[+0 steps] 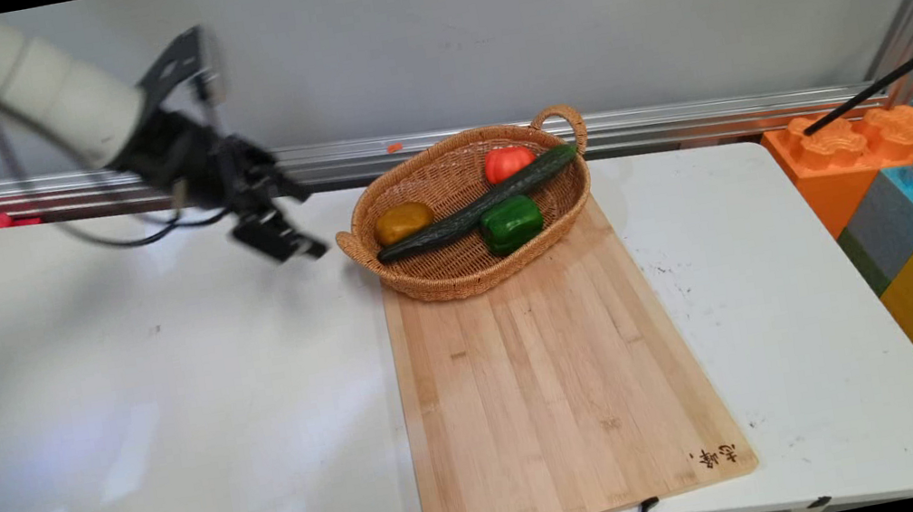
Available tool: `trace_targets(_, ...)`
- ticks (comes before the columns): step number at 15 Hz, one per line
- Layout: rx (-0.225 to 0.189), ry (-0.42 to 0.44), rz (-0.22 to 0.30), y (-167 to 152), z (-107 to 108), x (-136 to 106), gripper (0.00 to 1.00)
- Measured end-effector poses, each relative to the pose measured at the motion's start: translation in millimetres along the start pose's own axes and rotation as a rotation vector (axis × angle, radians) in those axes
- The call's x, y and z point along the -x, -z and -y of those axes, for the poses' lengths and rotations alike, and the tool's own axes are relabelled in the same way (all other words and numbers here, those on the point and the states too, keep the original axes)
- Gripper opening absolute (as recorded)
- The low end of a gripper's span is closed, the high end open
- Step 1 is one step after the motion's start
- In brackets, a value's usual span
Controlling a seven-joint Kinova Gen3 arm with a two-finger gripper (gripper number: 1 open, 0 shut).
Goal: Pick up the cucumber from the vegetable basket
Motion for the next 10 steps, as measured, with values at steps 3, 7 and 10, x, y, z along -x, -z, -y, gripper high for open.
trace_targets(3,-0.016,0.017,-0.021,-31.2,13.3,-36.9,1.0)
trace_targets(7,-0.048,0.034,-0.014,-74.4,32.1,-70.8,1.0)
trace_targets(10,-0.07,0.034,0.012,-100.0,44.5,-79.6,1.0)
